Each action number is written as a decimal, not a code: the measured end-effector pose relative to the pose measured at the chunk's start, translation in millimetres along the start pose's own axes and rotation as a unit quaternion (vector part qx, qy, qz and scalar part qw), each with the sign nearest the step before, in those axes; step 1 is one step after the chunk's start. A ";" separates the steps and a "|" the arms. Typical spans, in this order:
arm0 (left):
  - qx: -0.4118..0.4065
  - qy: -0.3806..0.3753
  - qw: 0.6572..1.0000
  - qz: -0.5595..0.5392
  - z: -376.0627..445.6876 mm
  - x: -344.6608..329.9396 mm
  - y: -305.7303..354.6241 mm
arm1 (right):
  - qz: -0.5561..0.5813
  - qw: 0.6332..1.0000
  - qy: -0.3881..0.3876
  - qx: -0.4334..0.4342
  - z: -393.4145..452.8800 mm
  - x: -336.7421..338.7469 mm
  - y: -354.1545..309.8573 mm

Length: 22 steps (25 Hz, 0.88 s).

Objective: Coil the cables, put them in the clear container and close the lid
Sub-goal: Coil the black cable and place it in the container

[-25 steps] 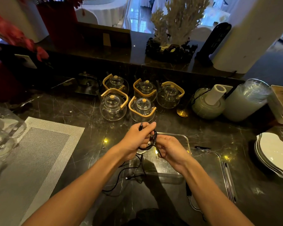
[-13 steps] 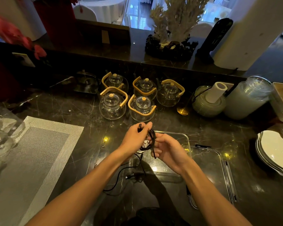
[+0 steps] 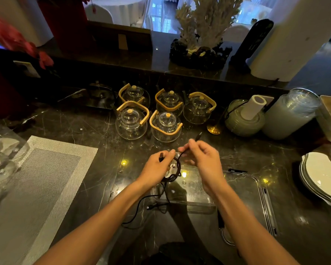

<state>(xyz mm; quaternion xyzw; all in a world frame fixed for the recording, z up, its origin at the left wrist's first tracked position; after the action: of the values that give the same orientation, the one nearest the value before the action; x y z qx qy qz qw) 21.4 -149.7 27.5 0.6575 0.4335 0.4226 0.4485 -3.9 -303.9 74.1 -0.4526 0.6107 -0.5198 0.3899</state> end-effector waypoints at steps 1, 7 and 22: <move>0.003 -0.017 1.000 -0.014 -2.0 -1.5 0.4 | 0.067 0.997 -0.011 -0.044 2.9 3.8 -0.5; -0.011 -0.022 0.999 -0.026 -7.7 -5.4 17.7 | 0.004 0.974 -0.099 -0.203 1.4 8.6 30.1; 0.087 -0.106 0.987 -0.081 -3.0 -14.7 17.4 | 0.001 0.960 -0.250 -0.125 -16.1 -21.2 32.3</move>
<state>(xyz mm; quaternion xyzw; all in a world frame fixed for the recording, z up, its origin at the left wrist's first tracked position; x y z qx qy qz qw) 18.0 -166.9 42.4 0.6978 0.4703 0.2732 0.4661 -17.9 -277.4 44.8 -0.6123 0.5542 -0.3092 0.4714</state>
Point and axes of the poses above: each hand's wrist, its own z-axis towards the middle knuckle, its own x-axis out of the back of the hand, y = z × x, the point moved 7 cm from there along z, towards the middle knuckle, and after that the axes turned 3 degrees about y, right-handed, at the moved point
